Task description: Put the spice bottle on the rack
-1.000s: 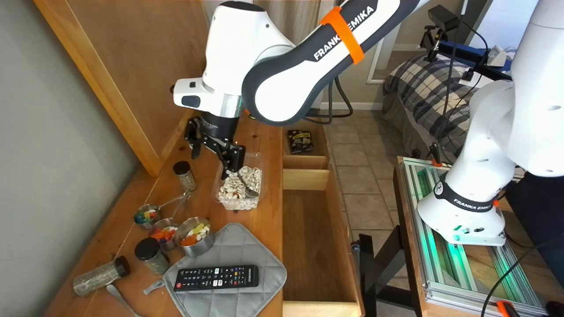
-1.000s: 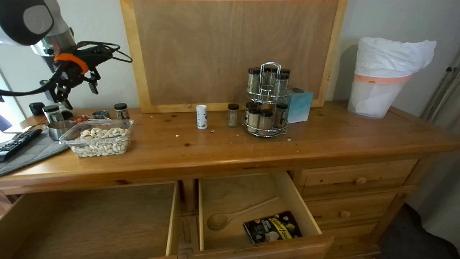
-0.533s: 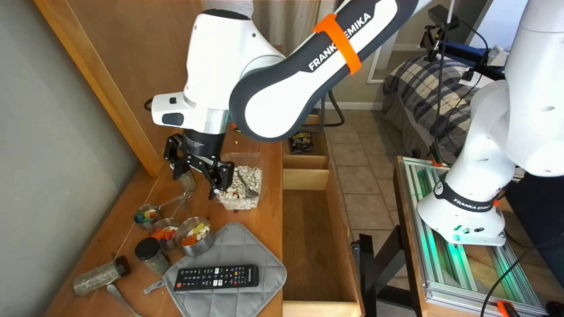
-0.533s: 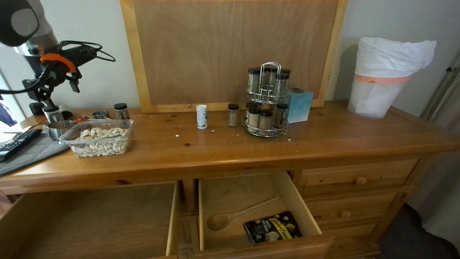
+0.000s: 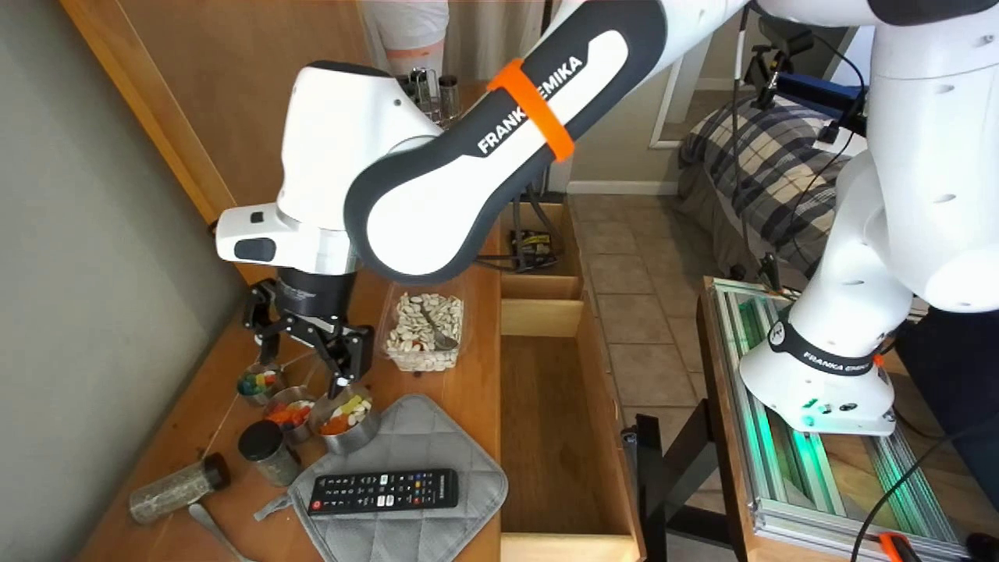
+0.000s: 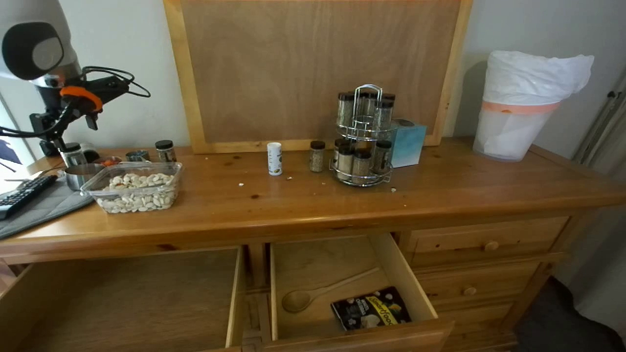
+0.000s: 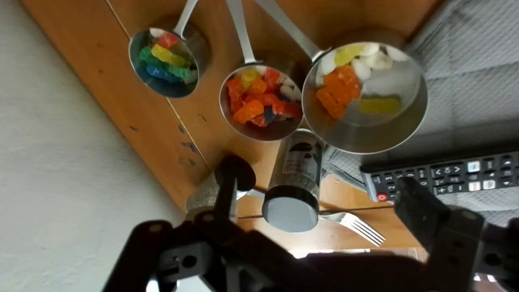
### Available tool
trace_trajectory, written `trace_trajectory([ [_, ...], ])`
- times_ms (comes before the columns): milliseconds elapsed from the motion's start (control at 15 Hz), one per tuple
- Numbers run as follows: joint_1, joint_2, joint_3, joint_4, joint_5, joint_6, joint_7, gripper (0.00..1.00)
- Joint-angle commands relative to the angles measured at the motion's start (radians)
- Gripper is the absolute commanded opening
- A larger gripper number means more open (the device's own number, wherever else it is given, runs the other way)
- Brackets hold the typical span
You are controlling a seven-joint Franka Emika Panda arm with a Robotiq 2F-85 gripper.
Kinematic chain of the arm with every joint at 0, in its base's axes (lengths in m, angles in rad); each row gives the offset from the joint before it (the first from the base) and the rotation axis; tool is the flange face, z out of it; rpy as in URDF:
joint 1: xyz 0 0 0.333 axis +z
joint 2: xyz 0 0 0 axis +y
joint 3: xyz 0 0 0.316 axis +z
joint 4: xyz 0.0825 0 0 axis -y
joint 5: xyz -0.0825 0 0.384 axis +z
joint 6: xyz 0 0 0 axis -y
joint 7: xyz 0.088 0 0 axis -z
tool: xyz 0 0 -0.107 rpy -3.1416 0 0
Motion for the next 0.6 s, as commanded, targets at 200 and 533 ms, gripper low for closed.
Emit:
trace_trajectory([
  [200, -0.023, 0.2, 0.093, 0.205, 0.032, -0.057, -0.093, 1.0],
  [533, -0.019, 0.26, 0.091, 0.274, 0.023, -0.112, -0.091, 1.0],
])
